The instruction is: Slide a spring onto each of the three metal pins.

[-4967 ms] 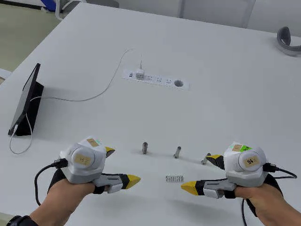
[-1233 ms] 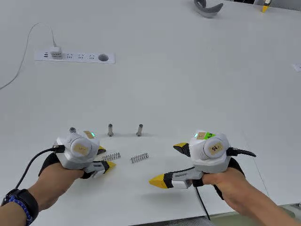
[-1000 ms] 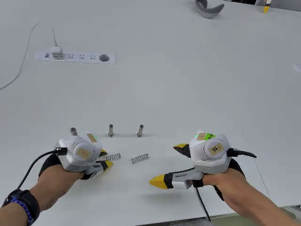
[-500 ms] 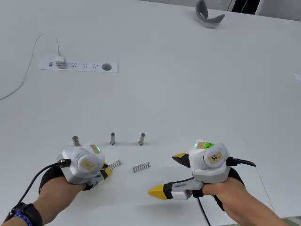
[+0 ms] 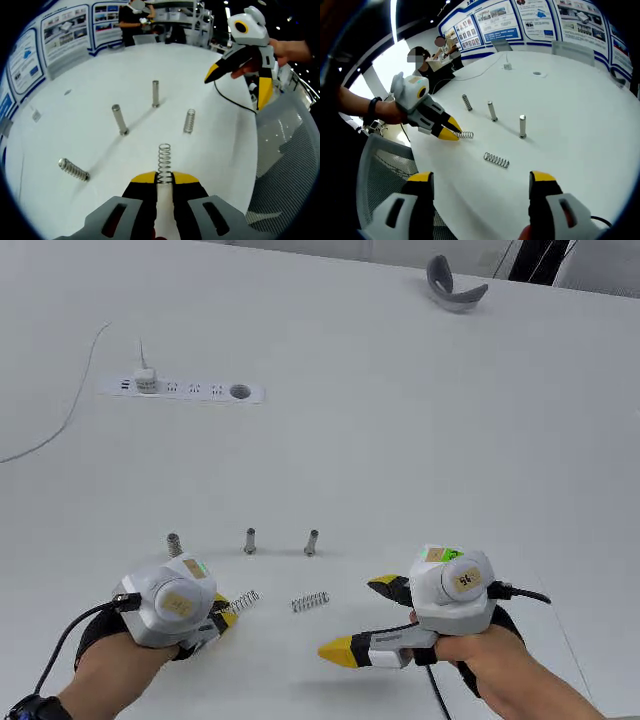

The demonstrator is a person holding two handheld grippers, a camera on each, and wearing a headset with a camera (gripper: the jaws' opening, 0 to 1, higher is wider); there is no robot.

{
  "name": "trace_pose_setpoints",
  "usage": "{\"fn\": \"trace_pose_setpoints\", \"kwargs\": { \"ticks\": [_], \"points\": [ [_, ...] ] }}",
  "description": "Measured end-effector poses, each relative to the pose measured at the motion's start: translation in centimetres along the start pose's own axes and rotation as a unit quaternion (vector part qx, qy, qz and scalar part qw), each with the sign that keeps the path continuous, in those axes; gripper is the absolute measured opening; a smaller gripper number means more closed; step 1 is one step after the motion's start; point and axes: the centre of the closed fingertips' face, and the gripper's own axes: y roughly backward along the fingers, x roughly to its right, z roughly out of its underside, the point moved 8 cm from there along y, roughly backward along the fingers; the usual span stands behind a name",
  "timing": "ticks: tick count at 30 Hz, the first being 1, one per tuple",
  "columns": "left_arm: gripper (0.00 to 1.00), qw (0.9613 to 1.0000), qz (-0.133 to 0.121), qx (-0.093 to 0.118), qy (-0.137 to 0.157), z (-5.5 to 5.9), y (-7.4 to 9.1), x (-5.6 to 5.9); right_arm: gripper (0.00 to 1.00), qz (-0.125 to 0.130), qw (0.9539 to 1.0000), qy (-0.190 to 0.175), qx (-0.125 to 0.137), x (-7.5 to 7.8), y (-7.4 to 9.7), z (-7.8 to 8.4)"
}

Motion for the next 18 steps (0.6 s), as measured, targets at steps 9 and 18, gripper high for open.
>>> {"fn": "trace_pose_setpoints", "kwargs": {
  "ticks": [9, 18],
  "points": [
    [0.10, 0.9999, -0.006, 0.013, 0.002, -0.1, 2.0, 0.0, 0.75, -0.013, 0.9999, -0.007, 0.005, -0.5, -0.7, -0.2],
    [0.10, 0.9996, -0.004, 0.028, -0.006, -0.8, 3.1, 0.6, 0.69, -0.026, 0.9995, -0.011, 0.013, -0.9, -1.1, -0.8]
  ]
}}
